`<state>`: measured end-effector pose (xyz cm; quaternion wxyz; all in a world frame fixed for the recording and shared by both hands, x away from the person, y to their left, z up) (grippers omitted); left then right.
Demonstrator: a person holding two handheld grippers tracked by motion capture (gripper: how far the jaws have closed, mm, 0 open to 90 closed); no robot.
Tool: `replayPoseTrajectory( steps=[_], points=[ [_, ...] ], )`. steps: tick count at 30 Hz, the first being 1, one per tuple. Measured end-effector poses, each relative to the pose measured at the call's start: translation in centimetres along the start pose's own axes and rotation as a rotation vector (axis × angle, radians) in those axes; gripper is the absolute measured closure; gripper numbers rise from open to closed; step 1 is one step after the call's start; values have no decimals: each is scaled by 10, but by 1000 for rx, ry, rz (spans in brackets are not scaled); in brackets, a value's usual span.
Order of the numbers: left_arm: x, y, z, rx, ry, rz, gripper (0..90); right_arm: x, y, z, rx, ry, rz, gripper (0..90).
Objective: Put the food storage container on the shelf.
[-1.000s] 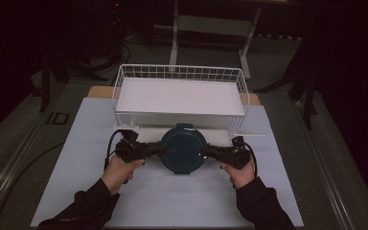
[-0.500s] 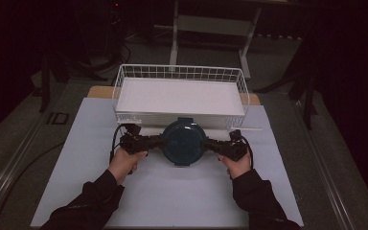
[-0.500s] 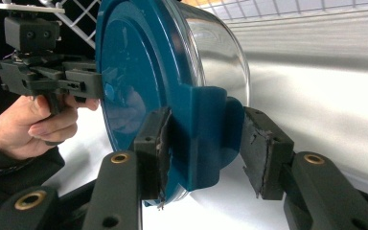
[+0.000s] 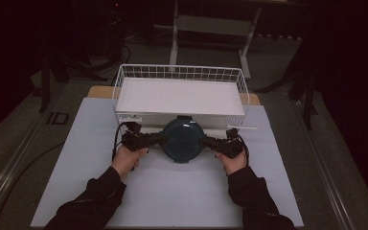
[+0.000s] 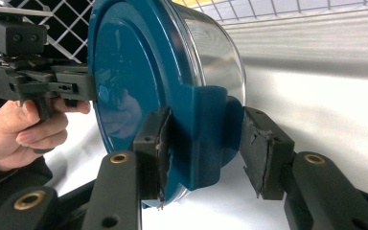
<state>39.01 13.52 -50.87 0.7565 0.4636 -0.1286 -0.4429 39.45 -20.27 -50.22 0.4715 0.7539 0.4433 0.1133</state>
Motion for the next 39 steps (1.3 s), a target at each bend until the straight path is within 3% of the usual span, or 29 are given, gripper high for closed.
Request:
replayPoseTrajectory(
  steps=[2, 9, 12, 13, 14, 16, 17, 19, 26, 31, 34, 37, 39],
  points=[
    [1, -2, -3, -25, -7, 3, 565, 2, -1, 2, -2, -8, -2, 548],
    [2, 0, -6, -4, -7, 7, 559, 5, -1, 4, 16, -1, 2, 547],
    [3, -1, -7, -12, -9, 17, 554, 5, -2, 7, 53, -4, 1, 541],
    [3, -2, -8, -18, -13, 18, 554, 5, -2, 7, 53, -4, 1, 541],
    [4, -5, -9, -53, -15, 19, 540, 5, -3, 7, 44, -16, 15, 524],
    [4, -7, -9, -9, 4, 38, 515, 7, -2, 4, 10, -44, 13, 513],
    [4, -7, -9, -9, 4, 38, 508, 9, -1, 4, 13, -51, 8, 511],
    [5, -4, -9, 28, 37, 59, 511, 10, -1, 2, 2, -63, 15, 512],
    [6, -4, -9, 42, 53, 83, 500, 12, 0, 2, 10, -96, 45, 460],
    [8, -4, -9, 53, 85, 109, 459, 16, 4, 1, -36, -129, 56, 452],
    [10, -2, -8, 56, 117, 129, 450, 18, 6, 1, -35, -139, 58, 453],
    [9, -2, -7, 56, 124, 120, 444, 19, 6, 0, -41, -140, 58, 444],
    [9, -2, -7, 64, 120, 117, 385, 18, 6, -2, -67, -146, 54, 422]
  ],
)
Point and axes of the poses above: each handheld gripper's, and its own axes: x roughly forward along the jaws, y roughly out of its top, z roughly to its right, the point moved 1 cm from there along x, roughly forward along the jaws, and after that the axes turned 15 degrees about z, right-handed, at the moved point
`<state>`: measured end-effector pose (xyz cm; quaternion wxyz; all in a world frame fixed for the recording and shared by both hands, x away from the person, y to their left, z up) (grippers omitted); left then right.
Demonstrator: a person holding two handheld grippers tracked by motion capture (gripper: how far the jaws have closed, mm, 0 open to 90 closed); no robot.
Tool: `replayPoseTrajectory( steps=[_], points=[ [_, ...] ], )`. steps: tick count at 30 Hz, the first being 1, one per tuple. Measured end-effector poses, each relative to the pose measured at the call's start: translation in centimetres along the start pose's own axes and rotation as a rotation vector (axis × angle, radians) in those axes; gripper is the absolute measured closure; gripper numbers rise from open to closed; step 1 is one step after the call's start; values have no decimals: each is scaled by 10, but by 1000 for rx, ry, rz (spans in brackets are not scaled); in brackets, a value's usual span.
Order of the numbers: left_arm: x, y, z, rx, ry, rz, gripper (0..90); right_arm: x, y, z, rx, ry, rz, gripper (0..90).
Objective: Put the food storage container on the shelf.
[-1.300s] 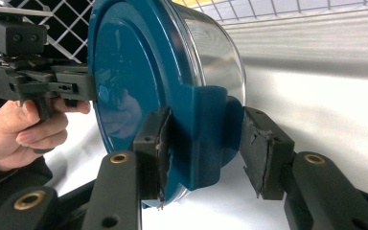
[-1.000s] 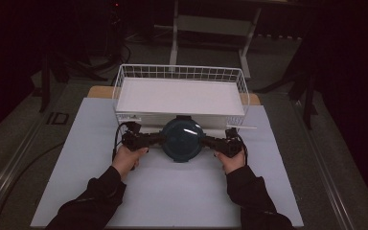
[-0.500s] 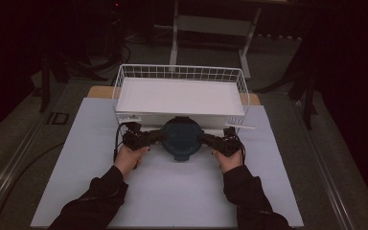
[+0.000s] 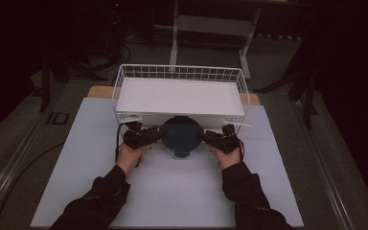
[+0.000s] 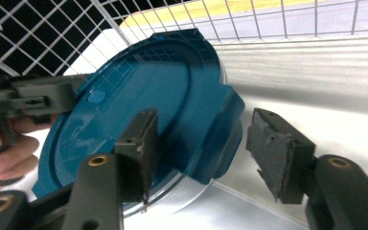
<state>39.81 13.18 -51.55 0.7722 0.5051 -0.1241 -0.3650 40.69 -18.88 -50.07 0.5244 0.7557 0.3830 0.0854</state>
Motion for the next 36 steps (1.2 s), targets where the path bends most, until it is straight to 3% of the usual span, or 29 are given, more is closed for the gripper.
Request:
replayPoseTrajectory(
  steps=[3, 4, 5, 6, 8, 9, 13, 14, 16, 22, 25, 32, 36],
  points=[
    [-5, 0, 1, 39, -53, -5, 327, -3, -1, -4, 6, 1, -8, 415],
    [-6, 0, 3, 39, -57, -2, 306, -4, -1, -5, -5, 1, -6, 415],
    [-10, 1, 5, 22, -87, 5, 258, -7, -2, -8, -37, -2, 3, 407],
    [-12, 1, 8, -6, -96, 2, 234, -8, -1, -9, -36, -2, 5, 404],
    [-14, 1, 10, 1, -98, 2, 180, -10, -1, -10, -37, -4, 8, 402],
    [-17, 1, 12, 19, -116, -4, 154, -14, 0, -12, -47, 1, 14, 402],
    [-22, -1, 19, 21, -161, -35, 91, -20, 1, -15, -46, 11, 19, 397],
    [-26, -2, 25, 48, -179, -41, 62, -25, 0, -19, -58, 15, 16, 398],
    [-29, -2, 28, 51, -188, -46, 6, -29, -1, -24, -78, 26, 14, 403],
    [-45, -4, 39, 69, -206, -56, 6, -42, -4, -36, -86, 65, 11, 446],
    [-53, -6, 44, 75, -208, -53, 5, -49, -11, -47, -95, 87, -6, 510],
    [-67, -13, 53, 78, -219, -49, 5, -51, -26, -62, -96, 132, -49, 589],
    [-74, -21, 61, 91, -235, -73, 5, -48, -36, -73, -111, 153, -78, 713]
  ],
)
Point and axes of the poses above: each handheld gripper's, and its own axes: x roughly forward along the jaws, y roughly out of its top, z roughly to its right, the point moved 1 cm from there along x, roughly forward along the jaws, and after that the axes turned 15 degrees about z, right-handed, at the moved point
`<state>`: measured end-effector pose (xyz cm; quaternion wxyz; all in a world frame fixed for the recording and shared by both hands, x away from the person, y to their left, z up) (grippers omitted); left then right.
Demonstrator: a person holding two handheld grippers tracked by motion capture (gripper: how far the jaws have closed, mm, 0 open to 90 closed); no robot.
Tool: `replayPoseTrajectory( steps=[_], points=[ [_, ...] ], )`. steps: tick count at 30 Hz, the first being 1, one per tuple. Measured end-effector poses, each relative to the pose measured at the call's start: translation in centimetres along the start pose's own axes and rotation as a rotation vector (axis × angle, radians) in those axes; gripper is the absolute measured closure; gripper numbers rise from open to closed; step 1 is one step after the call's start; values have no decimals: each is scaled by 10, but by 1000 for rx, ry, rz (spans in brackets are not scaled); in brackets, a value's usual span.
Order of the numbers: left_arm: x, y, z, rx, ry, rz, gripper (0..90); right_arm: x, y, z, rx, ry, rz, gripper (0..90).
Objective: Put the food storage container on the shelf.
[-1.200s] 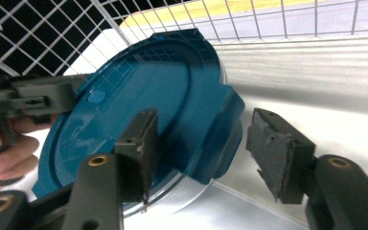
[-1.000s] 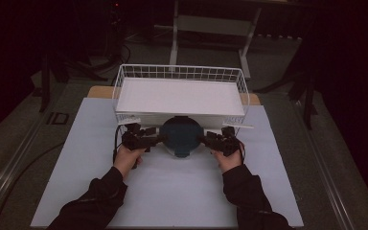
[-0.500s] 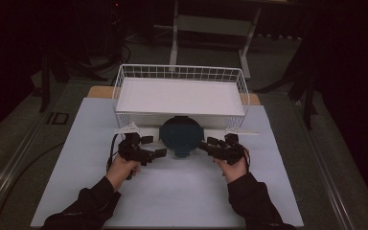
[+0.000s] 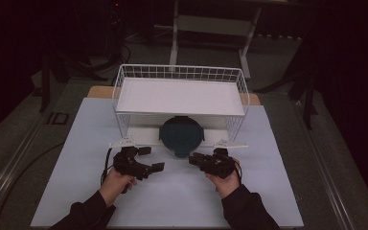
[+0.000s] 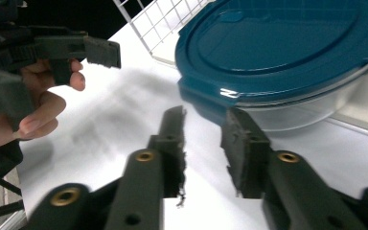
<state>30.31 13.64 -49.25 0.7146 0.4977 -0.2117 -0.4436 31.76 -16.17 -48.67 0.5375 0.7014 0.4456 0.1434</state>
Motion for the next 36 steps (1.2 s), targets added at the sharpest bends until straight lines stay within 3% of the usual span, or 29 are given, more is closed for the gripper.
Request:
replayPoseTrajectory(
  steps=[2, 4, 6, 9, 22, 24, 25, 36],
  points=[
    [-3, -3, 5, 17, 4, -4, 6, 1, -1, -1, -3, 5, -3, 750],
    [-7, -4, 8, 35, 13, -1, 5, 4, -2, -3, -7, 34, -20, 897],
    [-11, -5, 11, 48, 22, 11, 5, 8, -3, -6, -14, 75, -43, 899],
    [-15, -11, 12, 61, 32, 10, 5, 14, -6, -11, -32, 89, -62, 899],
    [-15, -17, 12, 82, 42, 13, 5, 34, -8, 1, -21, 1, -85, 900],
    [-14, -17, 12, 81, 39, 14, 6, 35, -8, 3, -10, 14, -85, 900],
    [-14, -17, 13, 83, 39, 17, 6, 37, -6, 4, -27, -3, -85, 899],
    [-15, -16, 12, 88, 40, 29, 6, 56, -1, 16, -28, -44, -88, 900]
  ],
)
Point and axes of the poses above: each handheld gripper's, and its own axes: x roughly forward along the jaws, y roughly out of its top, z roughly to its right, the point moved 1 cm from there along x, roughly forward along the jaws, and after that the axes turned 15 degrees about z, right-handed, at the moved point
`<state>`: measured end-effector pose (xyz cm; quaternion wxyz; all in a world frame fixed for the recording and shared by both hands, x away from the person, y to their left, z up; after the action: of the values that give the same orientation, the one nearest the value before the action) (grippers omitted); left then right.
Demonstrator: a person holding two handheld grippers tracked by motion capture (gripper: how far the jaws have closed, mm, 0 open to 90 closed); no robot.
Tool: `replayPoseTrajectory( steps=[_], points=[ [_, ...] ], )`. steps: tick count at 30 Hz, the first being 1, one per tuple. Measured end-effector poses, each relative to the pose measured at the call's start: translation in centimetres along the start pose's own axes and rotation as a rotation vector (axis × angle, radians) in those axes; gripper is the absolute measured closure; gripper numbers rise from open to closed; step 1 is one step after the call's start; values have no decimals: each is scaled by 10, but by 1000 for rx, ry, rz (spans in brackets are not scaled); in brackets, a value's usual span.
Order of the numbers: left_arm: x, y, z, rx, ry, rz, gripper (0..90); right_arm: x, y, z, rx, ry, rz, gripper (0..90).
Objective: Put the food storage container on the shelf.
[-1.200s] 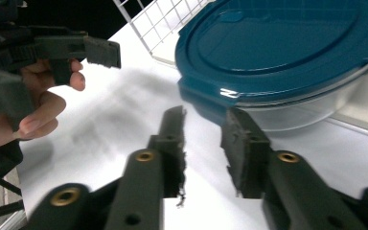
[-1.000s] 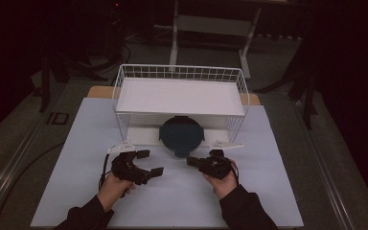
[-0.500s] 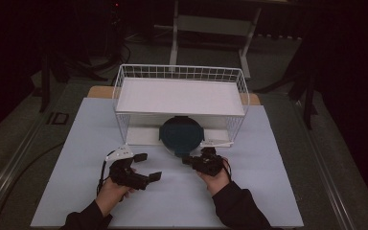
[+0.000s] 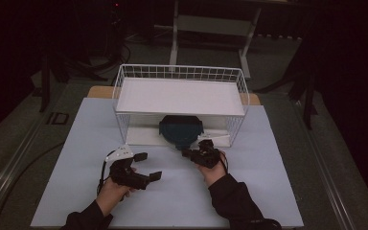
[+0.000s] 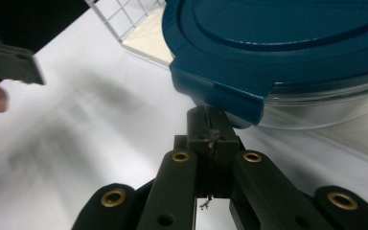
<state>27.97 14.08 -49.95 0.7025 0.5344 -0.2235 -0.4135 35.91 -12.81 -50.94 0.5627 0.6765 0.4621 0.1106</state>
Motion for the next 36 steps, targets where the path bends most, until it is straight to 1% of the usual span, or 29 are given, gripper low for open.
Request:
replayPoseTrajectory(
  steps=[2, 3, 5, 6, 13, 18, 20, 22, 23, 24, 25, 26, 27, 28, 29, 30, 31, 32, 33, 34, 35, 36],
  points=[
    [0, 0, 0, -1, 0, 0, 6, 5, 0, 2, 2, 0, -5, 900],
    [0, 0, 0, 1, 0, 3, 6, 7, 1, 2, -6, -3, 0, 899],
    [-1, 0, 0, 5, 1, 3, 6, 8, 1, 2, -4, -4, 0, 899],
    [-1, 0, 0, 4, 3, 4, 6, 11, 4, 2, -16, -4, 3, 899],
    [-2, 0, -1, 4, 2, 3, 5, 20, 8, 8, -15, -18, 11, 899],
    [-2, 0, -2, -2, 2, 4, 6, 23, 11, 11, -11, -29, 14, 899],
    [-3, 0, -2, -1, 3, 4, 5, 25, 13, 14, -10, -41, 20, 899],
    [-3, 0, -2, -3, 2, 4, 6, 25, 14, 16, -4, -42, 25, 899],
    [-3, 0, -2, -2, 2, 4, 6, 25, 14, 17, 5, -35, 24, 899],
    [-3, 0, -2, 0, 2, 2, 6, 25, 13, 15, -9, -48, 25, 895],
    [-3, 0, -2, 1, 2, 1, 6, 25, 13, 15, -9, -48, 25, 895],
    [-2, 0, -1, 5, -1, 2, 6, 24, 13, 13, -2, -28, 30, 851],
    [-2, 0, -1, 5, -1, 2, 6, 24, 13, 13, -2, -28, 30, 851],
    [-2, 0, -1, 7, -2, 1, 6, 22, 12, 11, -16, -30, 32, 820],
    [-3, 0, 0, 9, -3, 0, 6, 20, 12, 9, -21, -17, 34, 757],
    [-3, 1, 1, 12, -6, 5, 6, 18, 11, 8, -21, -8, 38, 716],
    [-3, 1, 1, 16, -6, 3, 6, 14, 10, 6, -26, -4, 46, 629],
    [-3, 1, 2, 25, -7, 2, 6, 9, 8, 3, -36, 4, 53, 495],
    [-3, 2, 3, 29, -7, 6, 6, 9, 8, 3, -36, 4, 53, 495],
    [-4, 2, 3, 30, -9, 8, 6, 1, 6, 0, -39, 11, 70, 351],
    [-4, 2, 4, 33, -11, 7, 6, 1, 6, 0, -39, 11, 70, 351],
    [-4, 3, 5, 38, -12, 8, 5, -6, 3, -1, -37, 42, 80, 225]
  ],
)
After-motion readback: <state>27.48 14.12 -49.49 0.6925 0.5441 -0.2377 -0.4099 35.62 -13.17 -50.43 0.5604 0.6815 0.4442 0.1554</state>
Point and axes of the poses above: each handheld gripper's, and its own axes: x roughly forward along the jaws, y roughly out of its top, z roughly to its right, the point moved 1 cm from there along x, roughly forward along the jaws, and after that the axes turned 15 degrees about z, right-handed, at the moved point
